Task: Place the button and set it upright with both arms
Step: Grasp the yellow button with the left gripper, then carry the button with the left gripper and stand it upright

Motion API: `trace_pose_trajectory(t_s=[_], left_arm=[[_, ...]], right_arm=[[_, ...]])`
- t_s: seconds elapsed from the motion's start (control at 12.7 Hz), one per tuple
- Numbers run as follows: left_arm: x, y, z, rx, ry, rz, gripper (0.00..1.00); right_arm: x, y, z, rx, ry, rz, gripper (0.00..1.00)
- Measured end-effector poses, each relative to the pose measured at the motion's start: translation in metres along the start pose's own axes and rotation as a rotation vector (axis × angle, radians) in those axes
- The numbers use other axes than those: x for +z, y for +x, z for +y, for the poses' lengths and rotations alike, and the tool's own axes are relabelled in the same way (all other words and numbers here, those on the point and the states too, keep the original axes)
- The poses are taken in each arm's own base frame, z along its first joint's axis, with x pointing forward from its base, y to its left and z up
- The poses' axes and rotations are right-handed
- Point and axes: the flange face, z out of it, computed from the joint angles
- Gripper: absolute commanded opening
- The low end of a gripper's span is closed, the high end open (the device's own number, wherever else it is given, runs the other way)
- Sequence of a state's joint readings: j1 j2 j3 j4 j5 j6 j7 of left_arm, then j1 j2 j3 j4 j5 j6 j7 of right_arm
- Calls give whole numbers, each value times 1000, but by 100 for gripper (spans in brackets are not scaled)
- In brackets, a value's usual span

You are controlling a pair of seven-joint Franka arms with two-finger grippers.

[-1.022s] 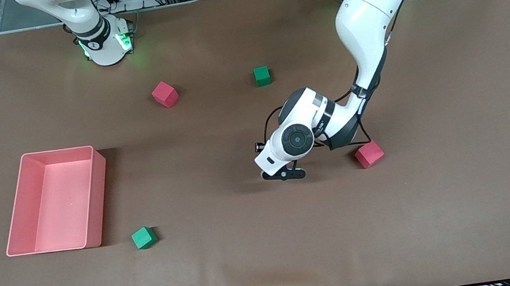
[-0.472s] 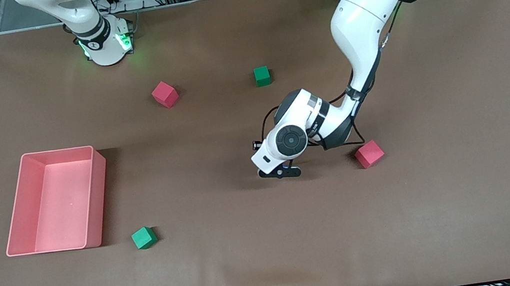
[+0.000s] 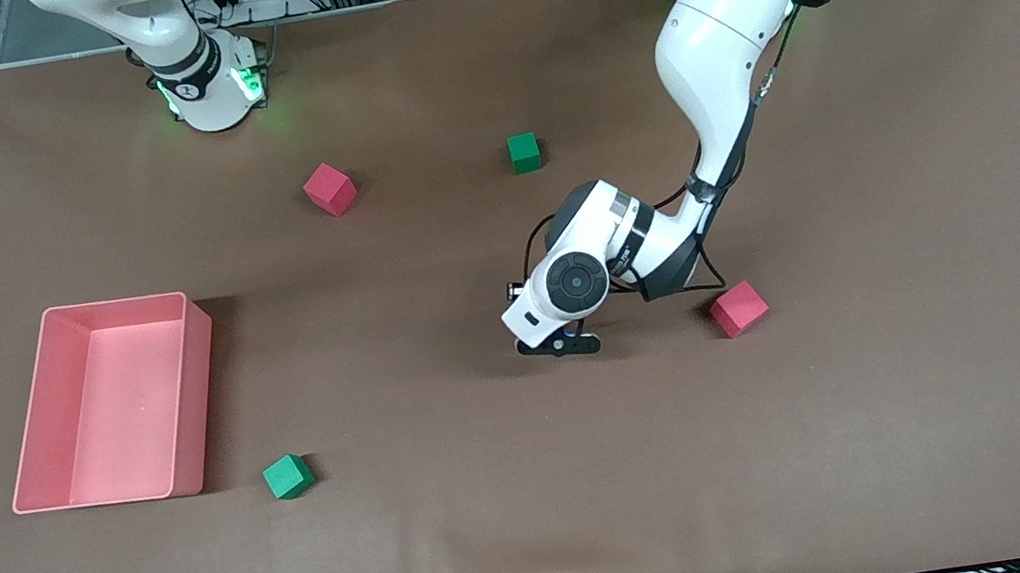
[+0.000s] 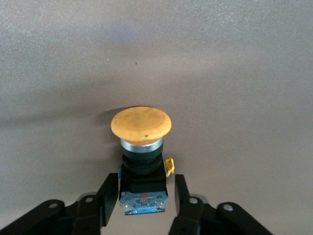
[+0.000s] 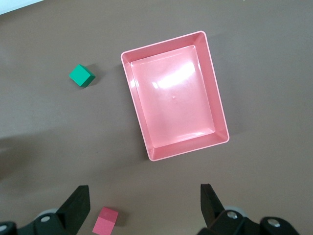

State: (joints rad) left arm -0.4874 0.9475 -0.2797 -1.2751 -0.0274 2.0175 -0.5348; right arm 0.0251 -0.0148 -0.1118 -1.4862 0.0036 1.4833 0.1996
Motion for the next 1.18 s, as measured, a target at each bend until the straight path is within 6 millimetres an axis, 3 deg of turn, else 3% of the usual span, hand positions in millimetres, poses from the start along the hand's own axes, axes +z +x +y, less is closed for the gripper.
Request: trace_pose_trajectory(t_s=[0.39,0.79,0.94,1.18], left_arm=[[-9,0,6,-98,-10,18,0],[-65,-6,20,-331,-28,114,0],[-69,-17,38,-431,36,203,0],[-56,-45,79,-521,112,352,0]], right_arm=[[-1,-3,-2,-5,2,4,100],[-1,-3,-3,-7,2,4,100],[-1,-3,-3,-7,2,4,100],[-1,-3,-3,-6,2,4,100]])
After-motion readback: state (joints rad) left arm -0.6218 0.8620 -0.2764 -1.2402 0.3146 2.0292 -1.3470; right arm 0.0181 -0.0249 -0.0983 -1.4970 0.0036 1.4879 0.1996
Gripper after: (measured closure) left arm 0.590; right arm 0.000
